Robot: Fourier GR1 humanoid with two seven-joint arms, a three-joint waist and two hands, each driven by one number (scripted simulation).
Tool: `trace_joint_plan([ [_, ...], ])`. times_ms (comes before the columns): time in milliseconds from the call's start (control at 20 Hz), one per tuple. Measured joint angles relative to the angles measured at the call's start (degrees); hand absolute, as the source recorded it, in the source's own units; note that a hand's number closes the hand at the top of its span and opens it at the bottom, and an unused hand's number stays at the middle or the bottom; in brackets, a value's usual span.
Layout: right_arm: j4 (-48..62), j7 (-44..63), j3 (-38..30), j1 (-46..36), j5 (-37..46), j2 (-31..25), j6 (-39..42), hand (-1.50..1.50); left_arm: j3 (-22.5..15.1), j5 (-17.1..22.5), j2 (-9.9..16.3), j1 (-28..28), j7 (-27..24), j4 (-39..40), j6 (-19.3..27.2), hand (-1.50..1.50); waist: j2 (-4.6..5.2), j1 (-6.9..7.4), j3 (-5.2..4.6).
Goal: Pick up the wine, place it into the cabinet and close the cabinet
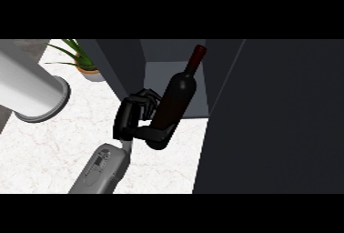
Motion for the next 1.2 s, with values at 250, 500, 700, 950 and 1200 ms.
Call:
trace_joint_plan([
  [250, 0.1, -1.2, -0.2, 0.8, -0.4, 0.1, 0.6, -1.50, 0.2, 2.2, 0.0, -5.3, -0.6, 6.1, 0.4, 1.50, 0.06, 0.01, -0.01],
  [500, 0.1, -2.2, 0.6, 1.6, -0.6, 0.0, 0.8, -1.50, 0.7, 5.5, -0.1, -11.2, -2.7, 13.2, 0.8, 1.50, 0.12, -0.45, -0.03],
  [700, 0.2, -4.2, -0.4, 2.8, -1.0, -0.5, 1.8, -1.50, 0.8, 8.7, -0.1, -16.2, -4.1, 19.2, 1.6, 1.50, 0.26, -0.92, -0.01],
  [950, 0.3, -5.4, -0.9, 3.3, -1.4, 0.1, 2.5, -1.50, 0.3, 12.0, -0.1, -21.2, -5.8, 25.9, 3.2, 1.50, 0.37, -1.18, -0.01],
  [1200, 0.6, -6.3, -0.2, 3.2, -1.8, 1.0, 2.9, -1.50, -1.8, 13.1, 0.0, -26.9, -5.5, 33.3, 6.5, 1.50, 0.57, -1.93, -0.01],
])
